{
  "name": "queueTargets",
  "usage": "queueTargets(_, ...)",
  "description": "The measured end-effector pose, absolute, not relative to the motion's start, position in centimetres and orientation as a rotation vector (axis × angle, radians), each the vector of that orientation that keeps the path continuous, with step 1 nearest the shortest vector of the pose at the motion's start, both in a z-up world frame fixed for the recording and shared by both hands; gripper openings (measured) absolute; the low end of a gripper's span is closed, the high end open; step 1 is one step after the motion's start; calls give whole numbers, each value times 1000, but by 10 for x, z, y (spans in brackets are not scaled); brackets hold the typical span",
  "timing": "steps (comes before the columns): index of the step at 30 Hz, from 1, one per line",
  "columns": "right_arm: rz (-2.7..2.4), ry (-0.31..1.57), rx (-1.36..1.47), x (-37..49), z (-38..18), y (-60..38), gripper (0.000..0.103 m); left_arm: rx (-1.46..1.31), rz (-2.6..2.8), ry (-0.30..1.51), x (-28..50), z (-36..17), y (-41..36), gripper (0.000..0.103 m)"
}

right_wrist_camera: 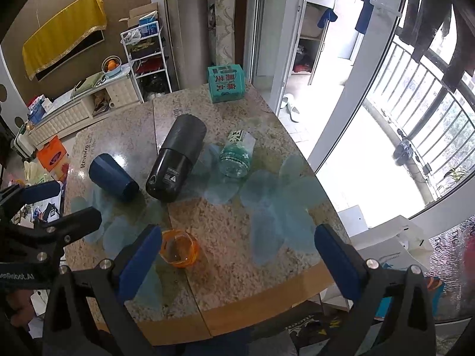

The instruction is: Flip cup upright

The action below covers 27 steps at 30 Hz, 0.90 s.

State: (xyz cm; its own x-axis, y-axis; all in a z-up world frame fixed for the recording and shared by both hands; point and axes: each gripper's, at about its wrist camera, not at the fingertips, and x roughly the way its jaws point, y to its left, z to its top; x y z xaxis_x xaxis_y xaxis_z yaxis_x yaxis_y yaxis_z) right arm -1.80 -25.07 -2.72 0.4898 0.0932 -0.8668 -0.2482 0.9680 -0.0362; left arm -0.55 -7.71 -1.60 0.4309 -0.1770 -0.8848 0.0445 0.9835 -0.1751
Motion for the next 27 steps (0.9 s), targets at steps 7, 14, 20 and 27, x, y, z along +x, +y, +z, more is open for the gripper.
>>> queueTargets(7,215,1063,-161,-16,-31,-255,103,-126,-127,1131,-3,-19,-82,103)
queueTargets(14,220,1070,-163,-15,-32,-257,103,-146,-127,1153,-3,-23,-83,103)
queueTargets(20,221,1081,-165,-15,-34,-259,103,-152,-127,1168,-3,-26,-85,103)
queueTargets(27,228,1093,-159,-15,-36,-261,103,-167,-123,1179,-5,-30,-84,103)
